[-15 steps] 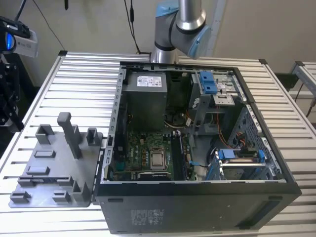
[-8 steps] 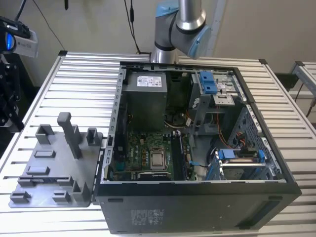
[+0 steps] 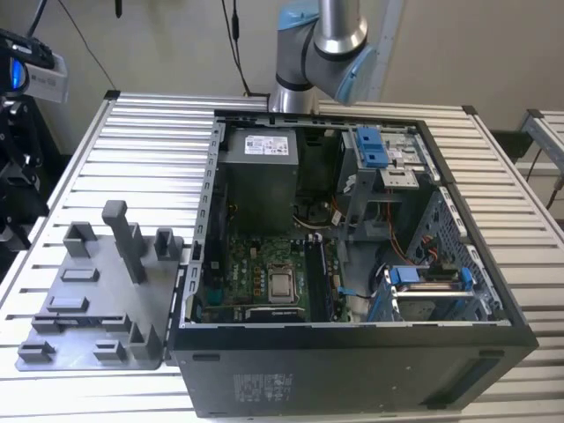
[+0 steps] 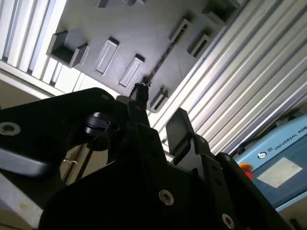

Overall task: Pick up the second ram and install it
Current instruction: 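Pick up the second ram and move it above second insertion slot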

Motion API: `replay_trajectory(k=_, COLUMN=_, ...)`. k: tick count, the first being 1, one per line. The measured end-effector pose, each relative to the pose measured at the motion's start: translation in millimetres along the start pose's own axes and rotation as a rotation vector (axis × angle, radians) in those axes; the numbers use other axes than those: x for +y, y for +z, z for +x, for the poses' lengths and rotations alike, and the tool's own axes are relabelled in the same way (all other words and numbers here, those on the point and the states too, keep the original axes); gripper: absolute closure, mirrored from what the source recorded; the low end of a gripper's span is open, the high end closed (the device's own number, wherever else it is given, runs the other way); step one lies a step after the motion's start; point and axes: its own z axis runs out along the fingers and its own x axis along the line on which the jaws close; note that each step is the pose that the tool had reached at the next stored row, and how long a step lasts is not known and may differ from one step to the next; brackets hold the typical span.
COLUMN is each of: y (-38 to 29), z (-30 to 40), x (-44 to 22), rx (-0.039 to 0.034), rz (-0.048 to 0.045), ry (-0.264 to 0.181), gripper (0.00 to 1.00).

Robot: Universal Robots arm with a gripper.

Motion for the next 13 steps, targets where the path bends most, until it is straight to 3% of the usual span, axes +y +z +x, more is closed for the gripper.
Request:
replay_trajectory(k=2, y=0.0, z=0.0, x=0.0, rx=0.0, rz=0.0, ry=0.0, gripper=0.53)
replay_trajectory(k=3, y=0.0, z=0.0, x=0.0, rx=0.0, rz=0.0, ry=0.0, gripper=0.46)
replay_trajectory(k=9, y=4.0, z=0.1, x=-0.1, rx=0.0005, rz=0.0001, ry=0.0, gripper=0.46)
replay_trajectory(k=13, y=10.9, z=0.2, x=-0.1, rx=0.0079, rz=0.0001, ry=0.0, gripper=0.46)
